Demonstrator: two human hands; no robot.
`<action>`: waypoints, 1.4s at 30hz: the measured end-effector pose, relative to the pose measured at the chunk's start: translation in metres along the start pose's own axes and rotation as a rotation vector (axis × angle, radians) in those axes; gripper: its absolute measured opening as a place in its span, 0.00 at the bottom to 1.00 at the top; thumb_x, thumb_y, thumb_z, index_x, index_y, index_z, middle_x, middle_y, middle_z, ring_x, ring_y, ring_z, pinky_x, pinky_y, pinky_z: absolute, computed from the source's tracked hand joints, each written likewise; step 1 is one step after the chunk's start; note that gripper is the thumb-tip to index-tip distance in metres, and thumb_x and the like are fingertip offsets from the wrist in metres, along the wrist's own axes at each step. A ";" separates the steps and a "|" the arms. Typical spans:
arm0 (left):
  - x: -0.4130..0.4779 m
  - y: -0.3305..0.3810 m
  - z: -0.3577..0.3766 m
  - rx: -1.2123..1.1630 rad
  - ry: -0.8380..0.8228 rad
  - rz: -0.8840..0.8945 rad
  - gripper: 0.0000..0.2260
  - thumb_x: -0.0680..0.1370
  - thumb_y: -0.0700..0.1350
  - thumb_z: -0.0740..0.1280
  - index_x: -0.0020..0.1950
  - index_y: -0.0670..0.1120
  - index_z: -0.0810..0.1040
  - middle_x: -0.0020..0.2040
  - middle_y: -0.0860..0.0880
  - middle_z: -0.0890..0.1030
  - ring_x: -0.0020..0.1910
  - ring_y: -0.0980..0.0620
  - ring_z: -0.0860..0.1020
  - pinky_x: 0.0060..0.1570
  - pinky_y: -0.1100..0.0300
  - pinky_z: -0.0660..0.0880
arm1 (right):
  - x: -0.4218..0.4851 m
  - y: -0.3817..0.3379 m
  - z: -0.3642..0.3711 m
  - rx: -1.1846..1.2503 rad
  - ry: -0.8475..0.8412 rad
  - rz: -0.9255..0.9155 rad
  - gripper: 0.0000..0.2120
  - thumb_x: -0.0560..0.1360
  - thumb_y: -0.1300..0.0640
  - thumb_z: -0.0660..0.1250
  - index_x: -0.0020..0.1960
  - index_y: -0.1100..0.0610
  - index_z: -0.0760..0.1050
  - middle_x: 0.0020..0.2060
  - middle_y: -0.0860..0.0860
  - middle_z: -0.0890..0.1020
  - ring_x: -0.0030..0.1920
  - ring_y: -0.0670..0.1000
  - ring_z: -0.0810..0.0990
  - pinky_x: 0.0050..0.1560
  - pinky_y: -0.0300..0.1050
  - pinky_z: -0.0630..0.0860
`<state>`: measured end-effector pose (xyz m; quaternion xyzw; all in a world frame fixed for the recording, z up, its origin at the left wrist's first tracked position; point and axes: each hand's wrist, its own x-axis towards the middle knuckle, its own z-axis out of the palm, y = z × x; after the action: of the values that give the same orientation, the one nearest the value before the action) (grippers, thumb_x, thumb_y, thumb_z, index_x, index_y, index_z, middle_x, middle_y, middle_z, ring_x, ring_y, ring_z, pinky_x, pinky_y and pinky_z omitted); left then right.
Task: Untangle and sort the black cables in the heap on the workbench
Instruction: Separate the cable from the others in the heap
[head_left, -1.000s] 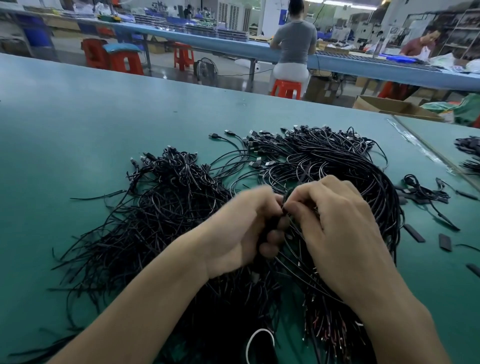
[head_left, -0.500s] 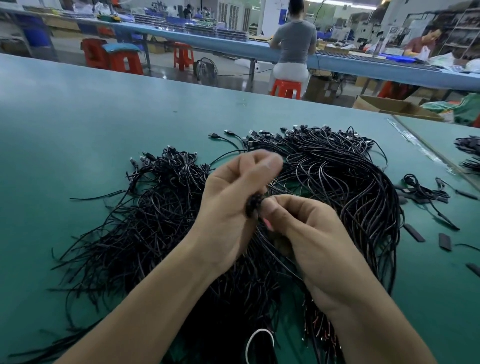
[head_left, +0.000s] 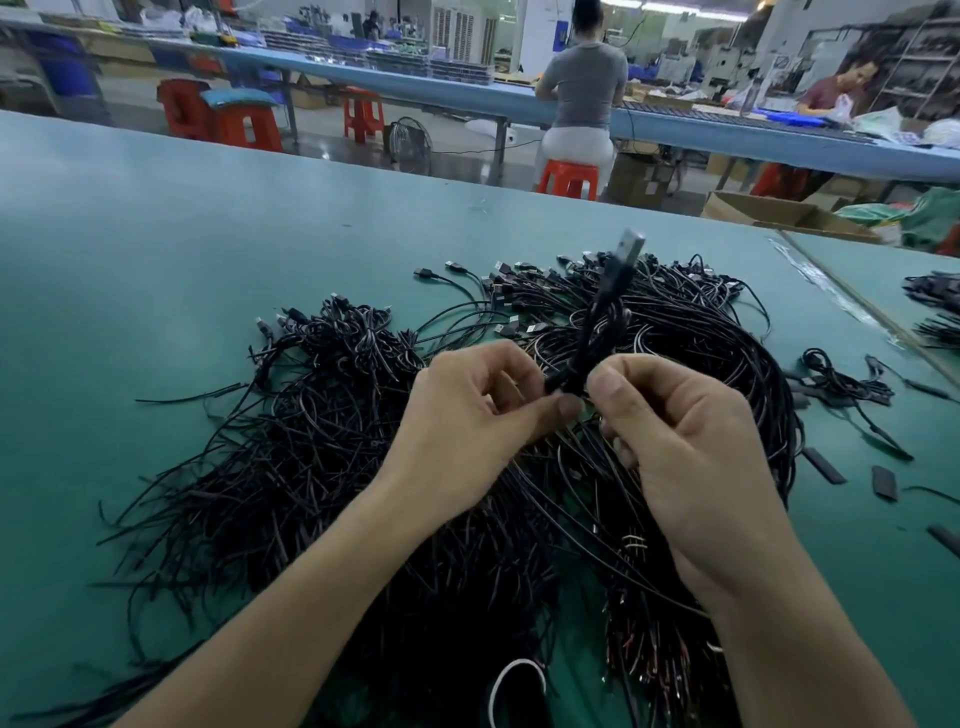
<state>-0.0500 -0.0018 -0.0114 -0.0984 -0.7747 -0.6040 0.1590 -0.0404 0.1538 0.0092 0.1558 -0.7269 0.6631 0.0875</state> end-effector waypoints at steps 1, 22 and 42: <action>0.000 0.000 -0.001 -0.032 -0.003 -0.029 0.10 0.72 0.48 0.78 0.38 0.48 0.78 0.28 0.50 0.78 0.25 0.54 0.74 0.28 0.64 0.70 | 0.000 0.000 -0.001 -0.030 -0.024 -0.023 0.11 0.79 0.60 0.67 0.39 0.53 0.82 0.29 0.41 0.79 0.31 0.38 0.76 0.36 0.27 0.71; -0.007 0.000 0.011 0.164 -0.171 0.066 0.13 0.81 0.56 0.63 0.43 0.59 0.85 0.38 0.56 0.70 0.40 0.58 0.71 0.43 0.63 0.67 | 0.004 0.013 -0.005 -0.124 0.154 -0.013 0.10 0.78 0.57 0.69 0.39 0.49 0.82 0.31 0.42 0.82 0.32 0.38 0.77 0.34 0.29 0.73; -0.002 0.012 -0.010 -0.322 -0.365 -0.049 0.13 0.71 0.57 0.71 0.54 0.59 0.85 0.63 0.56 0.75 0.66 0.62 0.71 0.64 0.61 0.69 | -0.001 0.012 0.003 -0.156 -0.071 0.001 0.06 0.79 0.54 0.67 0.47 0.51 0.83 0.38 0.51 0.85 0.38 0.56 0.83 0.44 0.62 0.80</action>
<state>-0.0431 -0.0083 0.0008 -0.2113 -0.6865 -0.6955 -0.0160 -0.0430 0.1519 -0.0026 0.1715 -0.7790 0.5986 0.0730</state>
